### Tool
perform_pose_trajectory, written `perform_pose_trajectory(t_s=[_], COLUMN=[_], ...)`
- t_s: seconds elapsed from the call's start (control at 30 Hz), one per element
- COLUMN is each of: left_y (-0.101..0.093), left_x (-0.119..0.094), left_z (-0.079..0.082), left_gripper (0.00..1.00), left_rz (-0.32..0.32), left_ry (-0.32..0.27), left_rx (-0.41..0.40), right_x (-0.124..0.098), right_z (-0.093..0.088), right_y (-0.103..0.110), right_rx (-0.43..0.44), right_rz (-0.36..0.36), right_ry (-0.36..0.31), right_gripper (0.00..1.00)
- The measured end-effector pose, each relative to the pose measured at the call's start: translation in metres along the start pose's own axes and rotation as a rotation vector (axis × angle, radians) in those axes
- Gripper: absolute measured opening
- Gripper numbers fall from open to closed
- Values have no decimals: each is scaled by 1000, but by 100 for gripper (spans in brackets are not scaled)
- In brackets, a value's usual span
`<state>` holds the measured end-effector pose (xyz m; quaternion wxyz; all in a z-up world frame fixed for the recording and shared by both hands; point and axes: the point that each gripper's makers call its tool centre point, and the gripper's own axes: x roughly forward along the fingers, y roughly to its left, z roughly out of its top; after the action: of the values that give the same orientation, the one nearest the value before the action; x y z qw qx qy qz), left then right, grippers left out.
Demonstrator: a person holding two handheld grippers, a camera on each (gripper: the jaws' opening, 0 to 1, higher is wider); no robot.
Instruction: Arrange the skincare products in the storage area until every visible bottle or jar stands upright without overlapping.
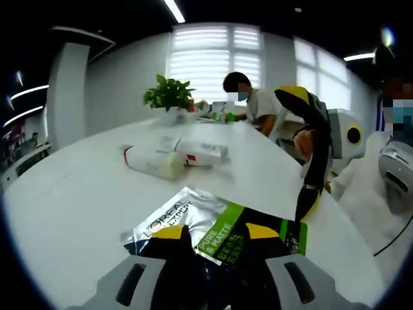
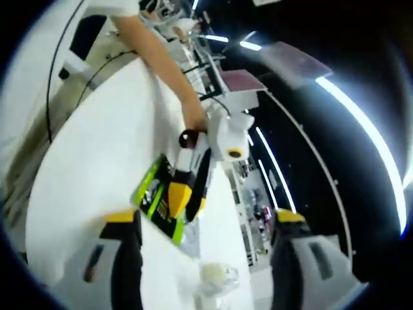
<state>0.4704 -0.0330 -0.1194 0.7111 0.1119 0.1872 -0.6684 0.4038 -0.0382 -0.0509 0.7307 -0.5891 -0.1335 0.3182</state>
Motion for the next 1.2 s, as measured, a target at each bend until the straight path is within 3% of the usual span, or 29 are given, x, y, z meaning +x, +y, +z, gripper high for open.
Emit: perform_pose_trajectory(t_s=[0.2,0.37,0.6,0.73,0.9,0.97,1.2], left_y=[0,0,0,1,0,0,0], left_x=[0,1,2,2,2,3,2], left_z=[0,1,1,0,0,0,0], left_gripper=[34,34,33,33,33,33,33], left_rz=[-4,-6,-8,-7,-9,-8,-10], left_ry=[-6,-14,-19,-18,-21,-21,-22], left_rx=[-10,-14,-20,-22,-20,-22,-21], right_x=[2,6,9,9,14,15,17], right_z=[2,3,14,14,11,5,10], right_y=[-7,12,28,28,35,36,39], right_rx=[-22,8,-48,-38,-27,-64,-106], right_rz=[-49,58,123,127,155,154,150], right_ry=[-28,-56,-94,-84,-68,-29,-28], right_gripper=[89,67,49,47,37,35,33])
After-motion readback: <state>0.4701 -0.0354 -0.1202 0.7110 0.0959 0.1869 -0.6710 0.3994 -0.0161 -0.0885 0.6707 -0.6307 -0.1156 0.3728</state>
